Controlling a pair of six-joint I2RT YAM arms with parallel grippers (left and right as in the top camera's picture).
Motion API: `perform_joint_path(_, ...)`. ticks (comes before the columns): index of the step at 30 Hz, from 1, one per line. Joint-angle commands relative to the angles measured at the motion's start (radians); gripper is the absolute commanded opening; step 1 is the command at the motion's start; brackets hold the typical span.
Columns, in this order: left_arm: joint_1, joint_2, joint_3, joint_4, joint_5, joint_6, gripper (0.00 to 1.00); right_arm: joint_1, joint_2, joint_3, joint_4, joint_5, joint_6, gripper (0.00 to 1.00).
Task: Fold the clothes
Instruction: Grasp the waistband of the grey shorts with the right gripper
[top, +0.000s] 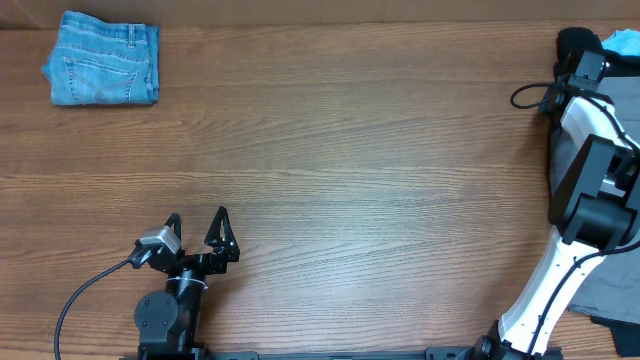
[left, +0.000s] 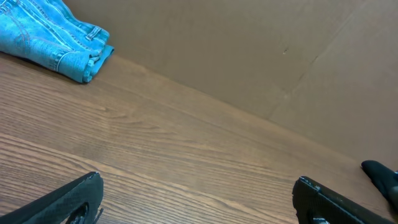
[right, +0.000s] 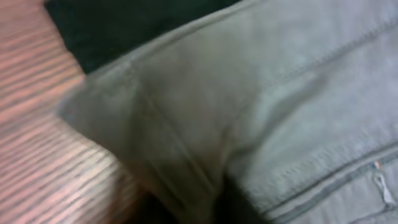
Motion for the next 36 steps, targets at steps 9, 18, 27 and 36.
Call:
perform_joint_path(9,-0.006,-0.008,-0.003,0.0,0.007,-0.009,1.0,-0.049,0.039,0.042,-0.1,0.01,0.076,0.04)
perform_joint_path(18,-0.006,-0.008,-0.003,0.0,0.007,-0.009,1.0,-0.047,0.007,0.198,-0.206,0.006,0.09,0.04)
perform_joint_path(27,-0.006,-0.008,-0.003,0.0,0.007,-0.009,1.0,0.011,-0.099,0.208,-0.236,-0.055,0.09,0.04)
perform_joint_path(36,-0.006,-0.008,-0.003,0.0,0.007,-0.009,1.0,0.142,-0.218,0.208,-0.235,-0.058,0.09,0.04)
